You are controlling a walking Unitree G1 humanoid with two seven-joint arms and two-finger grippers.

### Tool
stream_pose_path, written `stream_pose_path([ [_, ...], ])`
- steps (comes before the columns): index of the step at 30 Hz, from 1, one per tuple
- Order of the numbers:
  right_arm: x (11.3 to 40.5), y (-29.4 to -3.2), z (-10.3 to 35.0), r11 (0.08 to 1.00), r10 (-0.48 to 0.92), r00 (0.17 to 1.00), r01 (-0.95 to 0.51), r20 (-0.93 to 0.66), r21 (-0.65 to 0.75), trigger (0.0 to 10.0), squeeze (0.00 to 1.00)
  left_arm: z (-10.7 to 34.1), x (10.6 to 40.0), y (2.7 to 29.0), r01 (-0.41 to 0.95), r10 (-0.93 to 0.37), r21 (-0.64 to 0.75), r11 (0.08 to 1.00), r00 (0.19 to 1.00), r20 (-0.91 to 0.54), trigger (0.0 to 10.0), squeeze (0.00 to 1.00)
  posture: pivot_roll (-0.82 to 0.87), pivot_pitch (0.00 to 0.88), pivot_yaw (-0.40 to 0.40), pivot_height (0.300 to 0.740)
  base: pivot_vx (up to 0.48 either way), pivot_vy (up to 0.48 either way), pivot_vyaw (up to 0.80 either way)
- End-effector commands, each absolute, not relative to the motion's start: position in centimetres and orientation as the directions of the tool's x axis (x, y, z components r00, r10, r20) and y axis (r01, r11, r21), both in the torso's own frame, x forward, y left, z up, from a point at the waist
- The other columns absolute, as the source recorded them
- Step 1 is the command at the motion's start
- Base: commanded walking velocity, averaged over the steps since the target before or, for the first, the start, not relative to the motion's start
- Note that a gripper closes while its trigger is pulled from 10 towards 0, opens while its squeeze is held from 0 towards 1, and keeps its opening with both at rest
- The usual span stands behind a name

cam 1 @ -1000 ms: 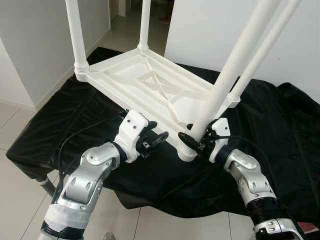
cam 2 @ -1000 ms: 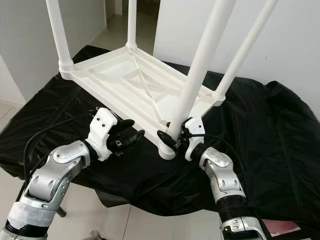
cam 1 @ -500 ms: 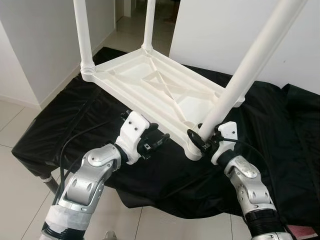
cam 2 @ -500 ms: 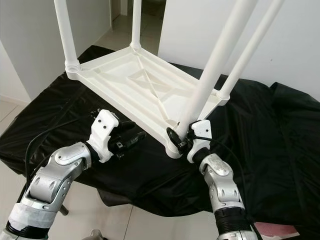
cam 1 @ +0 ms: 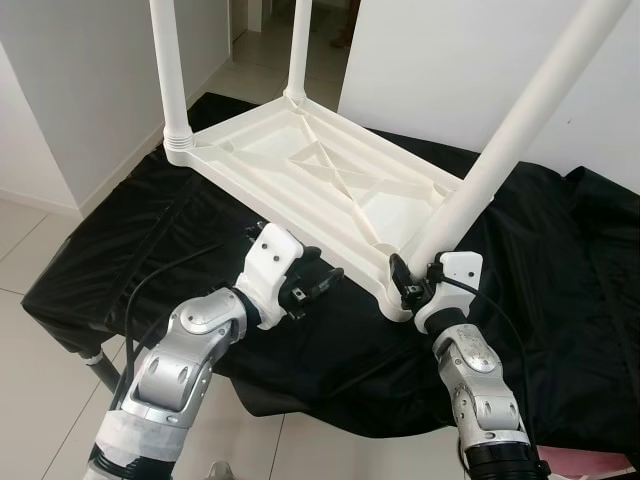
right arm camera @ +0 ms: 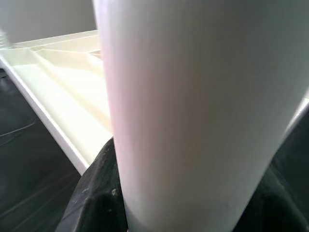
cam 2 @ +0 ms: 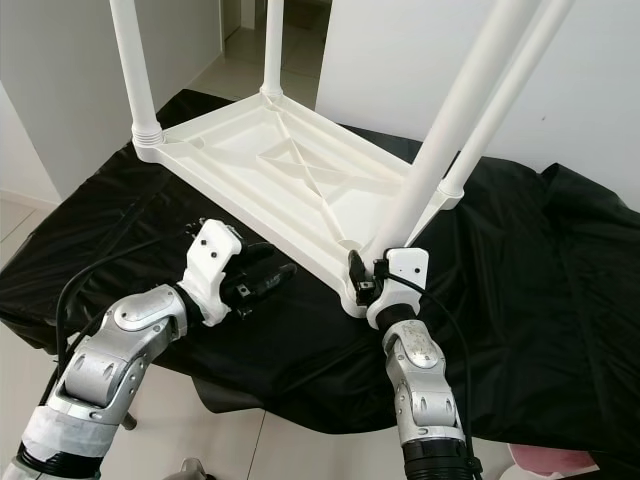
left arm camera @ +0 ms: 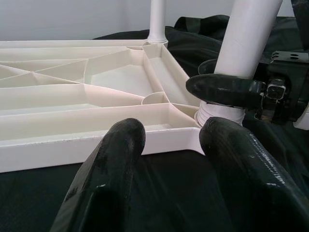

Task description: Building children table

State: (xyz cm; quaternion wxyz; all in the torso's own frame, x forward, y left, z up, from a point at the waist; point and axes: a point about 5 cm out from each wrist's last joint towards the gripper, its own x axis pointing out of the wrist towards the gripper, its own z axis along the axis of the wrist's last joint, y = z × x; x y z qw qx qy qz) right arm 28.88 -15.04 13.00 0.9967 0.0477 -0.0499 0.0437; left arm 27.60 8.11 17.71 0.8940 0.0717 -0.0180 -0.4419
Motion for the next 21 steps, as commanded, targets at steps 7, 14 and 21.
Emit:
stream_pose_path([
  [7,28.0,-12.1,13.0,0.988,0.008,0.996,-0.022,0.091,0.155,10.0,0.00,17.2,27.7,8.0,0.778,-0.782,0.139,0.612,0.622,-0.037,10.0,0.00,0.05,0.011,-0.131,0.740,0.000,0.000,0.00],
  [14,27.8,-12.5,12.9,0.992,0.029,0.996,-0.039,0.087,0.120,10.0,0.00,17.2,27.6,8.1,0.781,-0.784,0.140,0.609,0.619,-0.040,10.0,0.00,0.05,0.009,-0.127,0.740,0.000,0.000,0.00],
  [21,27.5,-12.4,13.3,0.991,0.054,0.993,-0.066,0.103,0.116,10.0,1.00,17.2,27.7,8.0,0.783,-0.787,0.142,0.605,0.616,-0.042,10.0,0.00,0.05,0.009,-0.127,0.740,0.000,0.000,0.00],
])
